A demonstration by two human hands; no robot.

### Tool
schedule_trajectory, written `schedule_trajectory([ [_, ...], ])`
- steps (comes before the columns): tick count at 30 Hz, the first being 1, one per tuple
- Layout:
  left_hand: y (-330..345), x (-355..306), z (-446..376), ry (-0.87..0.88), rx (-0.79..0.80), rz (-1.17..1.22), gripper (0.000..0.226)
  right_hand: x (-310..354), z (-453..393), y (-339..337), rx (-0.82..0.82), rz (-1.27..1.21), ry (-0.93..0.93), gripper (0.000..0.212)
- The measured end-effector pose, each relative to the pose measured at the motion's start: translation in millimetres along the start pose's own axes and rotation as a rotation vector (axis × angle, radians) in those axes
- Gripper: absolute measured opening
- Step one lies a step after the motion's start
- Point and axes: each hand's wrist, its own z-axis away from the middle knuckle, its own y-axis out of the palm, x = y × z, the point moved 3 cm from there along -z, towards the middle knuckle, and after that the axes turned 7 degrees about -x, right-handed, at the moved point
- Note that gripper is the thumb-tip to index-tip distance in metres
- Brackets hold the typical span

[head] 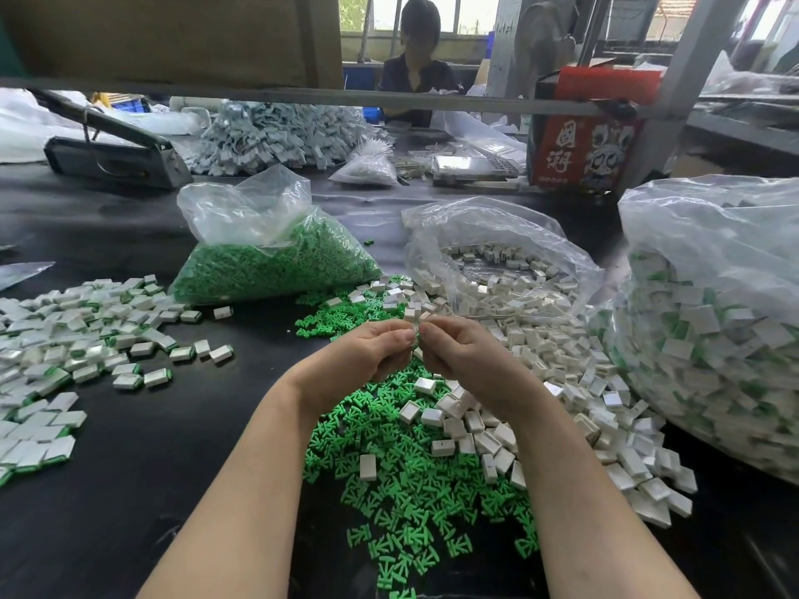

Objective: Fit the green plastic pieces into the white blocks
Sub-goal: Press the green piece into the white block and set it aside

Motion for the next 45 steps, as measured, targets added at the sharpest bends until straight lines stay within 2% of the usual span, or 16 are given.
schedule_trajectory([
  [5, 0.9, -2.5, 1.7, 0.001, 0.014, 0.007, 0.029, 0.1, -0.3, -1.0, -0.009, 0.037, -0.008, 0.035],
  [9, -0.2, -1.6, 1.7, -0.009, 0.007, -0.030, 0.023, -0.7, -1.4, -2.6, -0.014, 0.128, -0.028, 0.035],
  [13, 0.3, -1.8, 2.8, 0.007, 0.022, -0.031, 0.045, 0.0, -0.5, -2.5, -0.019, 0.100, -0.032, 0.042],
  [15, 0.2, -3.1, 3.7, 0.009, 0.027, -0.042, 0.049, 0.2, -0.1, -2.2, -0.015, 0.108, -0.030, 0.042],
  [19, -1.1, -5.2, 4.3, 0.022, 0.026, -0.037, 0.047, 0.2, -0.7, -2.7, -0.004, 0.114, -0.030, 0.036],
  [25, -2.2, -3.6, 3.1, 0.002, 0.015, -0.018, 0.029, 1.2, 0.1, -4.0, 0.009, 0.104, -0.037, 0.032],
  [33, -3.9, -2.6, 2.1, 0.013, 0.015, 0.031, 0.030, 5.5, 1.1, 1.8, 0.005, 0.016, -0.036, 0.033],
  [37, -5.0, 0.3, 1.4, 0.002, 0.027, 0.071, 0.025, 4.1, -0.3, 3.4, 0.016, 0.061, -0.027, 0.032],
  [42, -1.2, 2.1, -0.4, -0.003, -0.018, 0.132, 0.025, 0.7, -3.0, 3.6, -0.046, 0.056, -0.018, 0.032],
  [45, 1.2, 4.2, -3.1, 0.015, -0.095, 0.151, 0.031, -0.1, -6.4, 8.2, -0.143, 0.056, -0.032, 0.031],
])
